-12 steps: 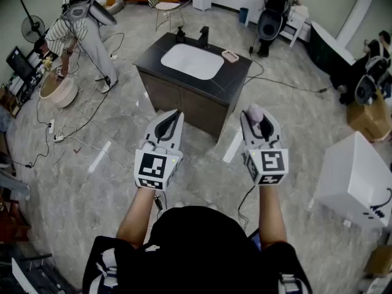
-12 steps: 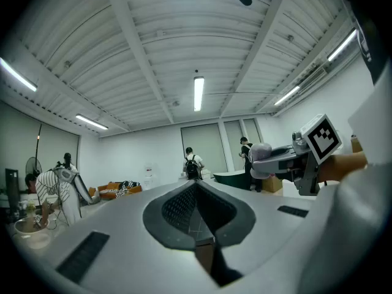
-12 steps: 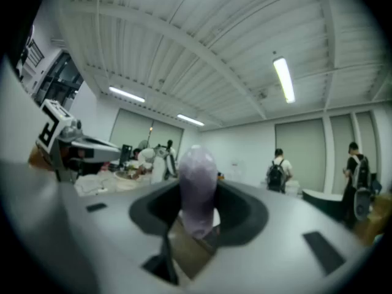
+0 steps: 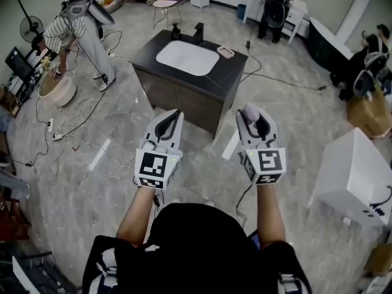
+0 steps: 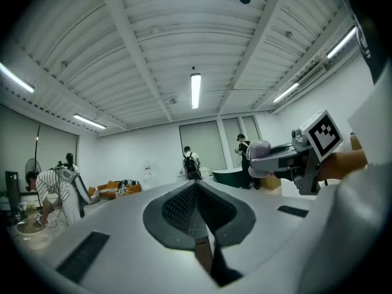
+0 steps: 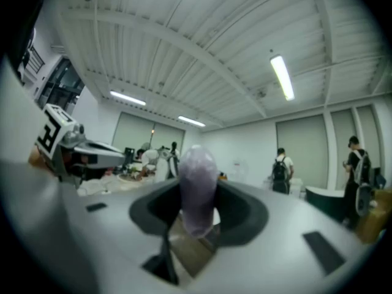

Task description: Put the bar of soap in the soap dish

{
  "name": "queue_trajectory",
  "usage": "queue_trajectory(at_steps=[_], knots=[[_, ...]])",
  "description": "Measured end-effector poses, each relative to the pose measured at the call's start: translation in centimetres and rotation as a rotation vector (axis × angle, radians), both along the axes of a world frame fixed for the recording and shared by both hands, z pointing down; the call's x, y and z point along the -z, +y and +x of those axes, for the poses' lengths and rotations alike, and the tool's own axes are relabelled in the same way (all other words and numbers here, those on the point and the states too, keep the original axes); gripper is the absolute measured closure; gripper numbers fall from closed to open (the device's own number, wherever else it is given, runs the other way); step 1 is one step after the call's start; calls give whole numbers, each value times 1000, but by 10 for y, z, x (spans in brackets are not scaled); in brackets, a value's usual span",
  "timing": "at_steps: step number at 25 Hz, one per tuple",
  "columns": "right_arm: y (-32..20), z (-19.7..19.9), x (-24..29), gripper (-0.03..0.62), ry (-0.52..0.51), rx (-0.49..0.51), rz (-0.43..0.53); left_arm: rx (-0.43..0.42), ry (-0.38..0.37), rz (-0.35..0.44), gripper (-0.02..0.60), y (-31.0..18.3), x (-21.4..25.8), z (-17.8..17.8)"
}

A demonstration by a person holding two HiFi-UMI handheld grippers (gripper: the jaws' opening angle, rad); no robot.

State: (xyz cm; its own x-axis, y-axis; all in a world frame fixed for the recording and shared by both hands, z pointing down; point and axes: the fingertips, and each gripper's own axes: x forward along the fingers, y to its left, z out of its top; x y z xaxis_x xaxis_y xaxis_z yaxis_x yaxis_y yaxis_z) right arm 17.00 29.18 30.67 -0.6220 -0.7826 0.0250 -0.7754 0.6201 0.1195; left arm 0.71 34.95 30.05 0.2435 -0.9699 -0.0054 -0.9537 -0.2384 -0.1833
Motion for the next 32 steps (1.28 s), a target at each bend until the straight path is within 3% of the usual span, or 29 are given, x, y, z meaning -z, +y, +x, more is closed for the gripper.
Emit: queue_trajectory(at_steps=[10, 18, 32], knots=[[0, 32, -20, 421, 6, 33, -20, 0, -14, -37, 563, 2, -22, 46], [-15, 39, -30, 421, 49, 30, -5, 6, -25, -35, 563, -18, -27, 54], [-102, 10, -34, 421, 56, 20, -12, -11, -20, -43, 563, -106, -31, 25]])
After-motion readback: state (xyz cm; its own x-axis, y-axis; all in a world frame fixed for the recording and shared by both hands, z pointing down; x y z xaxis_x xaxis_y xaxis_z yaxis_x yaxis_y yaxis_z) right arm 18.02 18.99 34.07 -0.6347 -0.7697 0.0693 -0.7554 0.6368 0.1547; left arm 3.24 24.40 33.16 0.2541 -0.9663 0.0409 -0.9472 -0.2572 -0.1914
